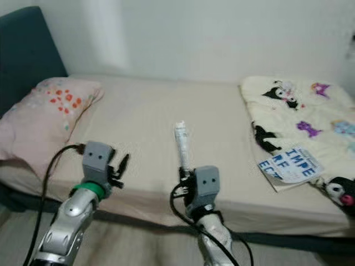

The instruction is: Clean up the room

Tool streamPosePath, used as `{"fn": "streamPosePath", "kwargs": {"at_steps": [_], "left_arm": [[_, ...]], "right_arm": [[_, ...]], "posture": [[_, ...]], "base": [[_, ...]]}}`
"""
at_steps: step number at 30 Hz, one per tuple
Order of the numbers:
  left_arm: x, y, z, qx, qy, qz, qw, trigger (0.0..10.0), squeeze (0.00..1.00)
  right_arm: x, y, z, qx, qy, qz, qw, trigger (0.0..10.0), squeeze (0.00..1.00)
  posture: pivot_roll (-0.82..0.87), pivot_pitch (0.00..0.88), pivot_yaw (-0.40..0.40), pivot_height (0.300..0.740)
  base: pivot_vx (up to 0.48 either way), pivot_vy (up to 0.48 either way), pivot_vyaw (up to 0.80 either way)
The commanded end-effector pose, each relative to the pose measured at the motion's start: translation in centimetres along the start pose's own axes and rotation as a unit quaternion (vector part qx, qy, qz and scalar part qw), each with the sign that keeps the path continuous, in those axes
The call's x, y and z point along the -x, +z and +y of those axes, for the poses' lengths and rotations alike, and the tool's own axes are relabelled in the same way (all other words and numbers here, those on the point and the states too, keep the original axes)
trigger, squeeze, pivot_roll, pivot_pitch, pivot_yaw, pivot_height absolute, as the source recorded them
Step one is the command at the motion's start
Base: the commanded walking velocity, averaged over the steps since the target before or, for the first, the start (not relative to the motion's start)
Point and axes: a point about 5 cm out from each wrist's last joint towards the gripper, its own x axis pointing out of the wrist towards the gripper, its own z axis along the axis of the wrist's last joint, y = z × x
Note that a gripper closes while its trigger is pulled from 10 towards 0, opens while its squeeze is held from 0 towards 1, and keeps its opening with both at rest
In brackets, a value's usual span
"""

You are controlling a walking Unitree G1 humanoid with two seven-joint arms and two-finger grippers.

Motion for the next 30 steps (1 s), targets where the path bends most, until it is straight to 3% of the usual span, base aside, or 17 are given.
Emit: {"fn": "streamPosePath", "kwargs": {"at_steps": [1,5,21,30], "left_arm": [[0.4,-0.9,0.7,0.001,0.010,0.018,1.000,10.0,0.00],[0.4,-0.8,0.7,0.001,0.010,0.018,1.000,10.0,0.00],[0.7,-1.7,0.7,-0.006,0.011,0.062,0.998,10.0,0.00],[0.6,-1.6,0.7,-0.018,0.006,0.058,0.998,10.0,0.00]], "right_arm": [[0.0,-0.3,0.9,-0.010,0.012,0.004,1.000,10.0,0.00],[-0.1,-0.3,1.0,-0.012,0.014,0.003,1.000,10.0,0.00],[-0.8,-0.2,1.7,-0.016,0.031,0.001,0.999,10.0,0.00],[-1.0,-0.1,2.1,-0.019,0.039,-0.003,0.999,10.0,0.00]], "posture": [[-0.12,0.045,0.079,0.720],[-0.12,0.047,0.080,0.720],[-0.11,0.053,0.079,0.720],[-0.12,0.054,0.079,0.720]], "base": [[-0.337,0.000,0.56],[-0.336,0.000,0.75],[0.000,0.000,0.79],[0.000,0.000,0.76]]}}
